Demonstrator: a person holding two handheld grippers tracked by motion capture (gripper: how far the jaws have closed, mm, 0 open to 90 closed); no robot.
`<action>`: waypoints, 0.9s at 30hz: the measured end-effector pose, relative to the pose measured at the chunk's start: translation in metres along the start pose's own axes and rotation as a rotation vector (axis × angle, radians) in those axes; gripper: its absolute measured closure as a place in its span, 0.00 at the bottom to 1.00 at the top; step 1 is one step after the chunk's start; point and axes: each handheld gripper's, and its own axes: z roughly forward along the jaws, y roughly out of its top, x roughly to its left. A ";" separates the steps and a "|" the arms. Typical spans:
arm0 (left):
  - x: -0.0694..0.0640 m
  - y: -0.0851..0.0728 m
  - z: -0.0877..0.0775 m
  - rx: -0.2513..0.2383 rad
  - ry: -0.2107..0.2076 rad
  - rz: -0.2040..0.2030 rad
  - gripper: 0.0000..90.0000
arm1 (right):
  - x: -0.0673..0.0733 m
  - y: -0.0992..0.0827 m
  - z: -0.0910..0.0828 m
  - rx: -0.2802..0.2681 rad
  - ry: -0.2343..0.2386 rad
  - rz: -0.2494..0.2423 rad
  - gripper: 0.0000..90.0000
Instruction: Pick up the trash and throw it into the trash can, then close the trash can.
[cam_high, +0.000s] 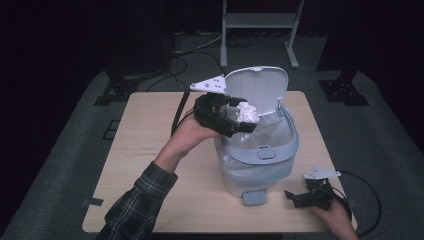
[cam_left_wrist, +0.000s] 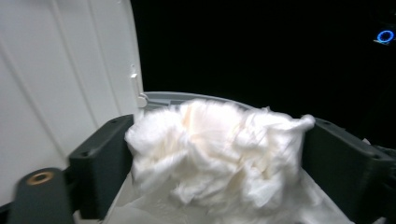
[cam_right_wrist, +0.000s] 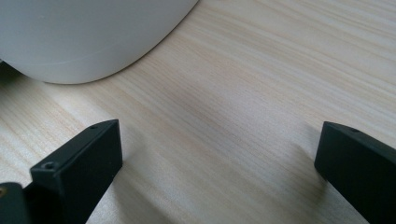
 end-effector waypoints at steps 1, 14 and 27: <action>0.000 0.000 0.000 0.001 0.004 -0.001 0.11 | 0.000 0.000 0.000 -0.001 0.000 0.000 0.00; -0.001 -0.006 -0.023 -0.043 0.046 0.019 0.14 | 0.000 -0.001 -0.001 0.001 -0.002 0.002 0.00; 0.018 -0.017 -0.059 -0.026 0.119 0.015 0.90 | 0.000 -0.001 -0.001 0.001 -0.002 0.002 0.00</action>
